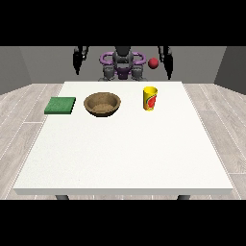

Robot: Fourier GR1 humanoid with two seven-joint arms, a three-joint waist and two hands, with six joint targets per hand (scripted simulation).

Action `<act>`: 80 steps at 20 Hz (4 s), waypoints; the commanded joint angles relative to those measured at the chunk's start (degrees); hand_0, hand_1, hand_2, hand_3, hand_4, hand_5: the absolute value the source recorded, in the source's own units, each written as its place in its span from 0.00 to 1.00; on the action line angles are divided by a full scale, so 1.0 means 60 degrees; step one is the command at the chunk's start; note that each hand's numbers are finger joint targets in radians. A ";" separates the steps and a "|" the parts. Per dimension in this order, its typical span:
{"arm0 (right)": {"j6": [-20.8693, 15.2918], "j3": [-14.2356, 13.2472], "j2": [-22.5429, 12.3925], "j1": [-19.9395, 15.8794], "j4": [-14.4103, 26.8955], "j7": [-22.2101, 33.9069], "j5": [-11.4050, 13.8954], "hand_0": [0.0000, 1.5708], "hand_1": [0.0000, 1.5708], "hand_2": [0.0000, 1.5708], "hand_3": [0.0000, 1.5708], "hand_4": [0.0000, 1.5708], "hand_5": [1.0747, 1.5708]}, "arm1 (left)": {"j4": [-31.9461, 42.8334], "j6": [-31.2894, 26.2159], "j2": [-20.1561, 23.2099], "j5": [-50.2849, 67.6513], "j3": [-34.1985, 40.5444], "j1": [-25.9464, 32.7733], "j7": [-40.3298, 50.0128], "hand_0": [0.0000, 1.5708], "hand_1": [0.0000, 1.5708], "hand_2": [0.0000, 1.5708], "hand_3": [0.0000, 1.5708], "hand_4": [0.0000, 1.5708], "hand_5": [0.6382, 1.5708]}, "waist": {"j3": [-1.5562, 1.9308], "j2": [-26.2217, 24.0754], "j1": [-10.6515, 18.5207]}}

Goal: Pick the cup and pour the ball into the bowl, then pick the bowl and place it on the pad

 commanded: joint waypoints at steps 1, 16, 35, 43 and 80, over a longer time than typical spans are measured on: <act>0.0037 -0.0071 -0.0241 -0.0096 -0.0565 0.0351 -0.0019 0.00 0.00 0.00 0.00 0.00 0.99 | -0.0537 -0.0058 0.0228 0.0040 0.0061 -0.0046 0.0332 0.00 0.00 0.00 0.00 0.00 0.95 | 0.0052 -0.1423 0.0032; 0.0015 -0.1040 0.0251 -0.0202 -0.0598 -0.0299 -0.1214 0.00 0.00 0.00 0.00 0.00 0.99 | -0.3214 -0.0335 -0.0972 0.1196 -0.1205 0.0588 -0.0011 0.00 0.00 0.00 0.00 0.00 0.90 | 0.0099 -0.0928 0.0481; 0.1122 -0.1771 -0.0612 -0.2713 0.2094 -0.2491 -0.1264 0.00 0.00 0.00 0.00 0.00 0.98 | 0.1545 -0.0808 0.0386 0.0692 0.1386 -0.3481 -0.2575 0.00 0.00 0.00 0.00 0.00 0.66 | 0.0099 0.2023 -0.0246; 0.2118 -0.2337 -0.1245 -0.2480 0.2728 -0.2819 -0.1868 0.00 0.00 0.00 0.00 0.00 0.98 | 0.3875 0.0067 -0.0266 -0.0092 0.1438 -0.3469 -0.4582 0.00 0.00 0.00 0.00 0.00 0.64 | 0.0097 0.1824 -0.0747; 0.3680 -0.3951 -0.3307 -0.2881 0.7437 -0.4657 -0.2134 0.00 0.00 0.00 0.00 0.00 0.98 | 0.6769 0.4734 -0.0470 -0.5443 -0.1048 -0.6158 -0.2765 0.89 0.89 1.00 1.00 0.69 1.00 | 0.0126 0.0457 0.0038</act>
